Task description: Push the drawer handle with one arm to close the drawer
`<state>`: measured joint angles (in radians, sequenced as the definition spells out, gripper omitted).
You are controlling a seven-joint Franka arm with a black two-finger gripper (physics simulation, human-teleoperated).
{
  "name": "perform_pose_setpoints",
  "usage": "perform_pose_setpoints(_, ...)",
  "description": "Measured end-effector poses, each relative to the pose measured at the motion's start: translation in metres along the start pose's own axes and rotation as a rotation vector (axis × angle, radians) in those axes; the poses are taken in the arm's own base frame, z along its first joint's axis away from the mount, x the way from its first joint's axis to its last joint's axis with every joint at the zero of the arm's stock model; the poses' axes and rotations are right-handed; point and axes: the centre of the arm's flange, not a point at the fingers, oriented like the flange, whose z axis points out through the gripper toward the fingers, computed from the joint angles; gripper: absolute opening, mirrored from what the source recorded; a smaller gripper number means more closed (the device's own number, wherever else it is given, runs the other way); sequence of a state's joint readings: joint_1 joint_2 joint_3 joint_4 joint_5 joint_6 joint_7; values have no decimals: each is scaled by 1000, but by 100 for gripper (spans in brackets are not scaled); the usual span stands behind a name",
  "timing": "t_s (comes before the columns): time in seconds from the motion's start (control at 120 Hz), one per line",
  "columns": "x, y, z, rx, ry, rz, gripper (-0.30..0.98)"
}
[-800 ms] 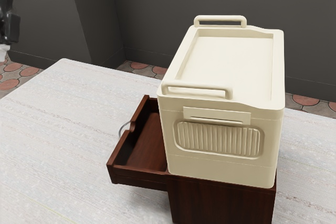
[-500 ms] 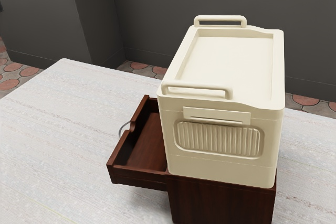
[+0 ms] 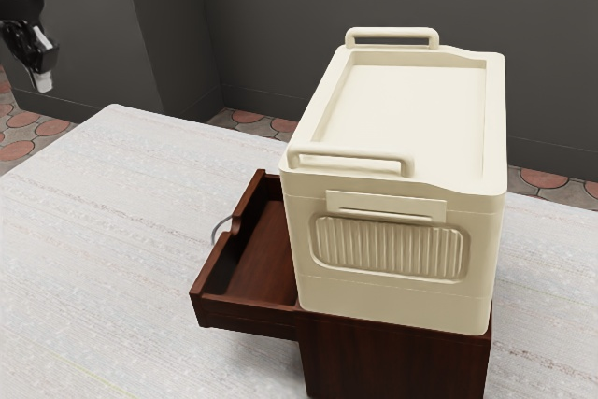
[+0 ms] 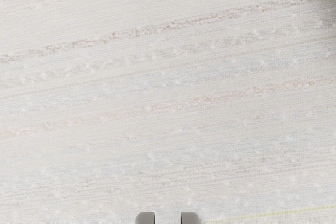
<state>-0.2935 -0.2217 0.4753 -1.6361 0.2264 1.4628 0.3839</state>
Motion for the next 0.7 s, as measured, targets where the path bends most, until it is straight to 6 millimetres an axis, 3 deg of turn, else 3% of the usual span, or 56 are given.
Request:
perform_pose_setpoints(0.175,-7,18,83,13,-59,131,-8)
perform_pose_setpoints(0.375,-4,39,155,47,-38,272,-9)
perform_pose_setpoints(0.442,0,46,171,60,-6,319,-9)
perform_pose_setpoints(0.7,24,74,204,134,122,513,-10)
